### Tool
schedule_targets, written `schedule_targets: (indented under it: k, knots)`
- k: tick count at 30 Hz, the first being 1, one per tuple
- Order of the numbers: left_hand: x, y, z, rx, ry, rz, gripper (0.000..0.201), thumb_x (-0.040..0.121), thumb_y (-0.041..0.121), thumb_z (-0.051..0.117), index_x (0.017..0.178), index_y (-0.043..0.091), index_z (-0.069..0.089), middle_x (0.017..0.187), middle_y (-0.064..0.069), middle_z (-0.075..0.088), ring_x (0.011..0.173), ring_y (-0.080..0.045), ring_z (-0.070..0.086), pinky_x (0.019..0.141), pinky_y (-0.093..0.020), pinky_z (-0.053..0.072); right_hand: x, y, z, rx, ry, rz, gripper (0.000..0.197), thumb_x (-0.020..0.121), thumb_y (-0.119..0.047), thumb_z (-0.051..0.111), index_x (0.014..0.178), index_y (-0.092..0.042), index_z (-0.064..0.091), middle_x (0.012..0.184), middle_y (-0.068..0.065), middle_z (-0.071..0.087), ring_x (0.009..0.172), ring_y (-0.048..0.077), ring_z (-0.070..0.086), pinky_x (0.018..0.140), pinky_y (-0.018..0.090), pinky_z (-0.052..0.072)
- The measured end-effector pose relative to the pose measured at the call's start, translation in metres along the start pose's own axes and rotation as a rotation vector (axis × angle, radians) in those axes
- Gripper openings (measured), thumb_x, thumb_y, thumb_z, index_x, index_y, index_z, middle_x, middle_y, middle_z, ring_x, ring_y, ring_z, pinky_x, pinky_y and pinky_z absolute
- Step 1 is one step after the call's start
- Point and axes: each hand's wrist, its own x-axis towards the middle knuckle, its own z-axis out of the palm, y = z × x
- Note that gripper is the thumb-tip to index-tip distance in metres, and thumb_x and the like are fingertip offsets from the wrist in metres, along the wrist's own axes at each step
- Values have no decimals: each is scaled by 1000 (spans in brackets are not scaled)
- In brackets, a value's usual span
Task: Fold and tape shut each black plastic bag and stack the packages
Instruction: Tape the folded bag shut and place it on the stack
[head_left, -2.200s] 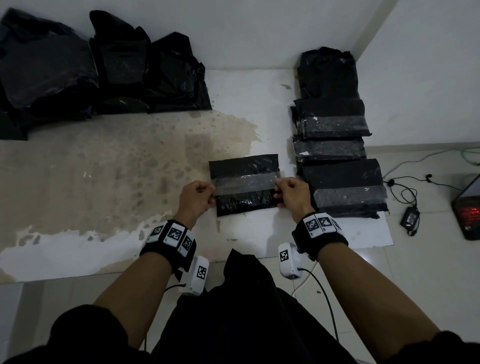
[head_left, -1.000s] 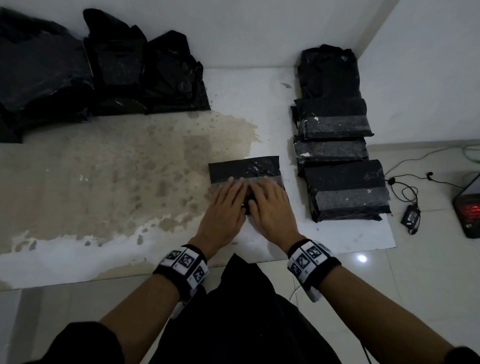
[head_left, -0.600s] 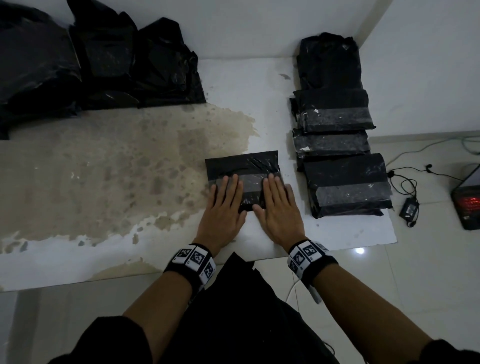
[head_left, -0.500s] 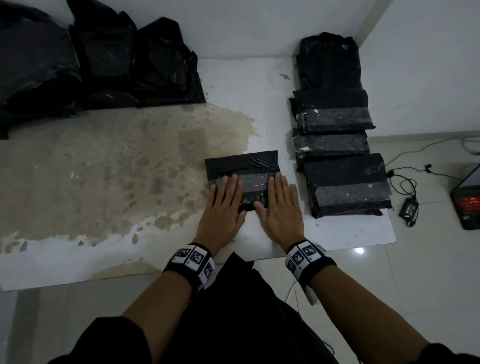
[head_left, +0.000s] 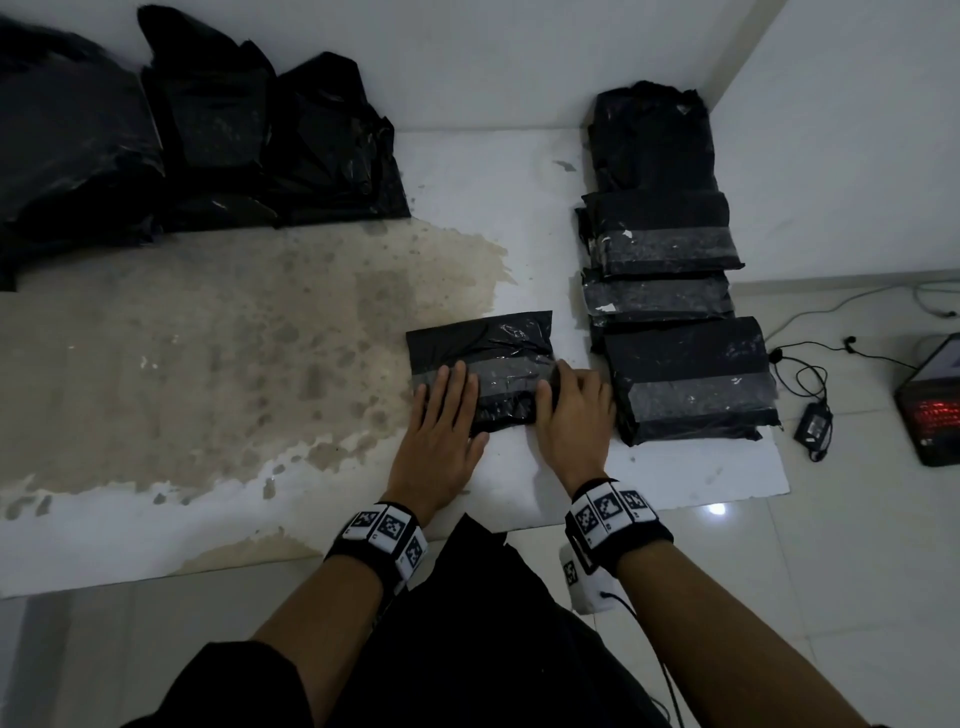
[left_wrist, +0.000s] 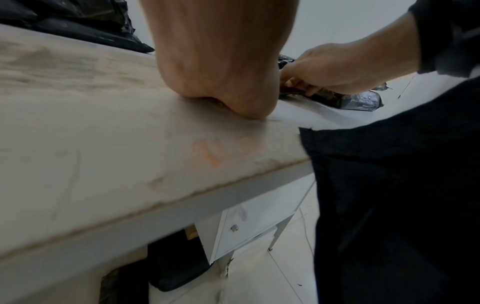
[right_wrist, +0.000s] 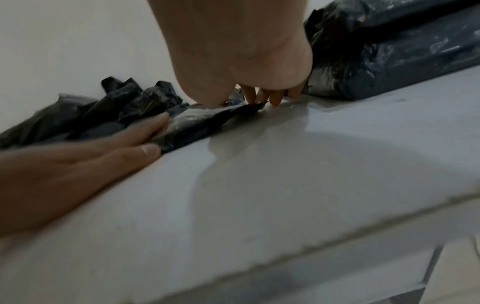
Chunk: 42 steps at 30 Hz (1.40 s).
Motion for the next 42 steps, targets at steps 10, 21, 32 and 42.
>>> schedule_targets:
  k: [10,21,32,42]
  knots:
    - [0,-1,0,2,-2,-4,72,103,46,28,160,5,10,168,-15,3,156,-30,0,123,-54,17,31,-7,-10,516,-58,264,24,99,-21,61,111,-3,72,95,10,73,88,23,66,82,36,55]
    - [0,-2,0,-6,2,1,73,103,45,31,160,5,8,168,-15,3,156,-30,1,124,-53,15,29,3,-12,455,-174,139,38,105,-21,50,75,-1,63,69,12,62,66,25,55,60,36,44]
    - [2,-1,-7,-17,-37,11,72,101,44,32,159,3,16,167,-16,9,155,-32,6,122,-54,14,26,-3,-17,426,-86,113,30,107,-25,38,96,-13,63,92,10,58,82,22,51,73,36,40]
    - [-8,8,-9,-126,-62,-126,71,104,44,20,157,-1,10,167,-19,1,155,-28,-2,126,-46,7,-16,-9,21,-160,-251,-521,67,108,-45,18,158,-2,22,166,18,18,155,31,17,123,48,26]
